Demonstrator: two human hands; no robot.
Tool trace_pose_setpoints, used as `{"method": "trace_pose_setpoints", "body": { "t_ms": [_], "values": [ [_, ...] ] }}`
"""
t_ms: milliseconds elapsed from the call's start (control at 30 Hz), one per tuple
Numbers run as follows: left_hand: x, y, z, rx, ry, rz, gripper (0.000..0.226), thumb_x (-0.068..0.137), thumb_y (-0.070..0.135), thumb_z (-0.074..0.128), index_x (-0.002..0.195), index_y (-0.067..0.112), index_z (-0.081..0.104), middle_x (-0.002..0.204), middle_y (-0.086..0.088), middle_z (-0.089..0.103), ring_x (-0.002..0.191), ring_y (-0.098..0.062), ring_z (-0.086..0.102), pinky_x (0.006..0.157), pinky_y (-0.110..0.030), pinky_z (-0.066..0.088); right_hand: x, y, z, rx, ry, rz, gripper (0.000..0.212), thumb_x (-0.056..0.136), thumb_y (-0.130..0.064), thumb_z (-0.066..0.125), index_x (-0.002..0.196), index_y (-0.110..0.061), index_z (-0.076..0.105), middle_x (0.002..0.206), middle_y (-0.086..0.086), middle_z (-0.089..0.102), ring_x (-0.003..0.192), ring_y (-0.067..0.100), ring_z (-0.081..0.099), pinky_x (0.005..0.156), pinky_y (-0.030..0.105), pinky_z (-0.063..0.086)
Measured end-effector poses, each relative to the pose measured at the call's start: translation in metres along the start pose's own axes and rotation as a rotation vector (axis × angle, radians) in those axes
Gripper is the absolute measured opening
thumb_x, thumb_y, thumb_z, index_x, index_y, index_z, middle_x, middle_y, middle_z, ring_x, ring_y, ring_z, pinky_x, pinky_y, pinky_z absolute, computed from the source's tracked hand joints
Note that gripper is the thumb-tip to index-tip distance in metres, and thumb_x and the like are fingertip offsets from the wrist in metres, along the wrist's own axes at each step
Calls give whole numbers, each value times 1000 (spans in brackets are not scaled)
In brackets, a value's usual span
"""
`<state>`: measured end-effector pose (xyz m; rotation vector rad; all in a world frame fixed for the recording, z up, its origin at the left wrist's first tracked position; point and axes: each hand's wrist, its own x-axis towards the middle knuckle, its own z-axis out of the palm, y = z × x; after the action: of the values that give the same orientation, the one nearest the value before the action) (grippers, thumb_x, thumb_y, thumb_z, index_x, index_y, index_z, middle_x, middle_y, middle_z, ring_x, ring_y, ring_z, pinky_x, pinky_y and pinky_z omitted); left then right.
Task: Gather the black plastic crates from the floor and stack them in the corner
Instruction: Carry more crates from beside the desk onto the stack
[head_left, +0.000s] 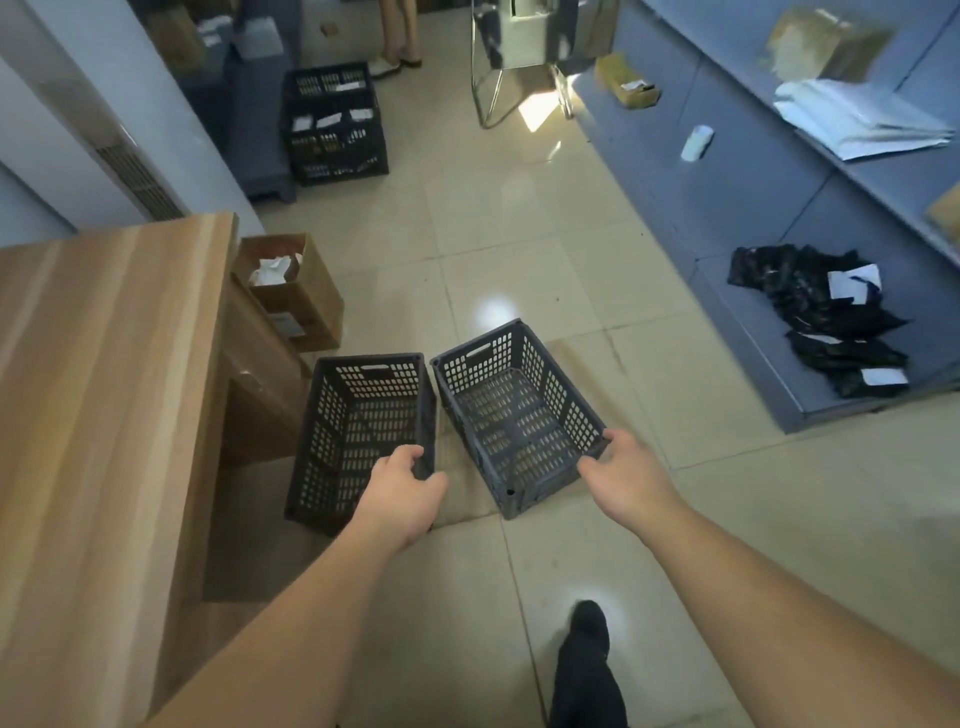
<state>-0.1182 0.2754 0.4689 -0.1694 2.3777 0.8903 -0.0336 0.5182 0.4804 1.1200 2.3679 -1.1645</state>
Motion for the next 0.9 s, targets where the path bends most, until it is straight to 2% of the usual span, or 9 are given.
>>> {"method": "trace_pose_setpoints", "body": {
  "t_ms": [100,267,367,433,567,667,767,833,900],
  "values": [
    [24,37,12,-19,12,-38,66,99,37,62,160,23,42,161,-6,43,126,-28,61,112,-47,51,46,-7,-26,-25,-21,-27,57,88,-32,59,142,-17,52,127,13,64,105,32,62,86,34,49],
    [54,81,31,-65,15,-94,67,99,37,63,160,23,41,158,-6,45,124,-30,62,108,-51,55,106,-20,-61,-105,-64,-52,54,93,-28,61,145,-15,50,126,13,61,109,32,60,84,34,44],
    [73,95,37,-66,11,-118,68,97,39,62,159,21,43,153,-7,50,124,-29,62,108,-50,54,139,-29,-68,-126,-77,-69,48,94,-26,60,140,-13,52,97,2,55,90,28,53,77,33,42],
    [90,102,39,-83,14,-143,69,95,40,62,159,20,44,151,-7,52,125,-29,62,108,-50,54,160,-34,-67,-134,-92,-64,52,94,-28,60,143,-14,50,103,4,54,90,27,52,77,33,44],
    [133,107,43,-106,45,-191,63,99,37,61,158,19,45,153,-7,53,125,-27,60,107,-43,52,203,-47,-58,-156,-130,-45,60,94,-30,58,150,-15,43,135,14,57,99,28,55,80,33,42],
    [168,110,47,-161,39,-200,58,102,31,60,157,16,46,151,-6,57,107,-18,56,91,-31,46,234,-59,-49,-177,-145,-31,58,93,-28,58,148,-14,45,137,16,57,104,31,58,83,33,44],
    [209,110,51,-202,33,-227,57,104,29,58,157,15,45,149,-6,59,104,-15,51,88,-29,40,271,-68,-38,-193,-148,-10,54,90,-30,59,142,-14,50,126,15,63,98,31,64,86,35,51],
    [232,106,54,-209,17,-254,58,105,29,56,159,15,43,149,-5,59,104,-13,52,87,-28,40,295,-73,-29,-206,-156,7,57,90,-31,59,143,-15,50,132,15,61,110,34,65,95,38,51],
    [253,101,59,-215,-2,-276,58,105,29,56,159,15,42,141,-1,59,93,-9,54,80,-24,42,316,-74,-20,-209,-170,22,58,91,-31,60,145,-15,49,139,16,58,121,34,61,101,39,48]
  ]
}}
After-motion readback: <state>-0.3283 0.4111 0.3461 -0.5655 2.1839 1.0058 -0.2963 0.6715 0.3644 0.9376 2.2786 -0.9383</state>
